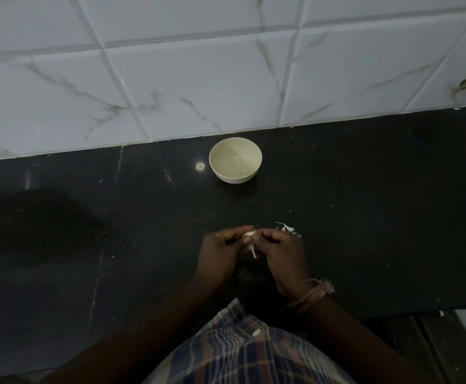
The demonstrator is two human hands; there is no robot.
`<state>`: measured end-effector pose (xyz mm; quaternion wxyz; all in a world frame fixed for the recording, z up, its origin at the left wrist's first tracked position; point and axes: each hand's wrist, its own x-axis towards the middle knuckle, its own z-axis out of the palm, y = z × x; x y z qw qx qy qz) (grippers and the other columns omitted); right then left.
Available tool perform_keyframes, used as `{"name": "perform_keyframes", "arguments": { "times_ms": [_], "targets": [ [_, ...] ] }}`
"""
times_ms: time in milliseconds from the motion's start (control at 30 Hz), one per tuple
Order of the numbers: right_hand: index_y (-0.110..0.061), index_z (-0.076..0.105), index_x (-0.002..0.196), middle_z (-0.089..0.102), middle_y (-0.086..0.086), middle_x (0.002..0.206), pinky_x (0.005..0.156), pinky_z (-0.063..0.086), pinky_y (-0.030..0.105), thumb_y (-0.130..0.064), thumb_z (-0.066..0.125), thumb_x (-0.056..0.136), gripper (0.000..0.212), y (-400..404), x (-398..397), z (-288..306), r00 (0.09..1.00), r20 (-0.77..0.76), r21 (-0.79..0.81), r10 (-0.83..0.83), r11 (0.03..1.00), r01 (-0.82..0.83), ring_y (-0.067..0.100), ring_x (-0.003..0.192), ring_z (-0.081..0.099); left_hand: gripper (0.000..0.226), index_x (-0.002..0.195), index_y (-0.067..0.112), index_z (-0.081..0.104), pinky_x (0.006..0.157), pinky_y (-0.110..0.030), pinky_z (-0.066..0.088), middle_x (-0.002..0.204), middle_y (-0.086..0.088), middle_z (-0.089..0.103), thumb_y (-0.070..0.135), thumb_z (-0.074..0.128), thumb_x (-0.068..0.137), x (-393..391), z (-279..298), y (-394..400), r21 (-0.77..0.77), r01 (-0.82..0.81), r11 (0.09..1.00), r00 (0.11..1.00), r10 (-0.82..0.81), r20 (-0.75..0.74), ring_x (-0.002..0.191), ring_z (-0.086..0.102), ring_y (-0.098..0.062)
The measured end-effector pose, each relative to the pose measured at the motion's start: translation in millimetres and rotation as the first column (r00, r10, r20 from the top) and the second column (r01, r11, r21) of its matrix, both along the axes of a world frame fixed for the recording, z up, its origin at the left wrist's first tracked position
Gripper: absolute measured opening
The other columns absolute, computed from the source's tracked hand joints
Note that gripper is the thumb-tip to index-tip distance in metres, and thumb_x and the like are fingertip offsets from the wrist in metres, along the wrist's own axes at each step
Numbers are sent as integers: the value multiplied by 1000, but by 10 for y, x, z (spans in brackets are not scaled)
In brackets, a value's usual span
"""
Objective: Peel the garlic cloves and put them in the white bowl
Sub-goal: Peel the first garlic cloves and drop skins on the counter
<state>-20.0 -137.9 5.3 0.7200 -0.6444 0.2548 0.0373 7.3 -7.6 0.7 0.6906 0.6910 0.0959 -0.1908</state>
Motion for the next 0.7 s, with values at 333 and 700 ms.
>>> {"name": "perform_keyframes", "arguments": {
  "times_ms": [333,700],
  "targets": [
    [-22,69,106,73,-2,98,80,56,32,-32,54,103,19,-37,143,-90,966,-136,-297,222,921,-253,13,90,69,21,113,11,75,74,-26,58,100,-4,80,4,62,99,57,-60,-8,-29,0,1000,998,-1,-57,93,76,-19],
    [-18,66,102,67,4,91,70,51,33,-28,42,108,27,-34,109,-135,982,-183,14,45,999,-43,16,77,63,20,113,4,71,71,-32,61,101,-16,77,3,53,102,115,-115,-51,-263,-109,959,964,38,-263,85,75,-23]
  ]
}}
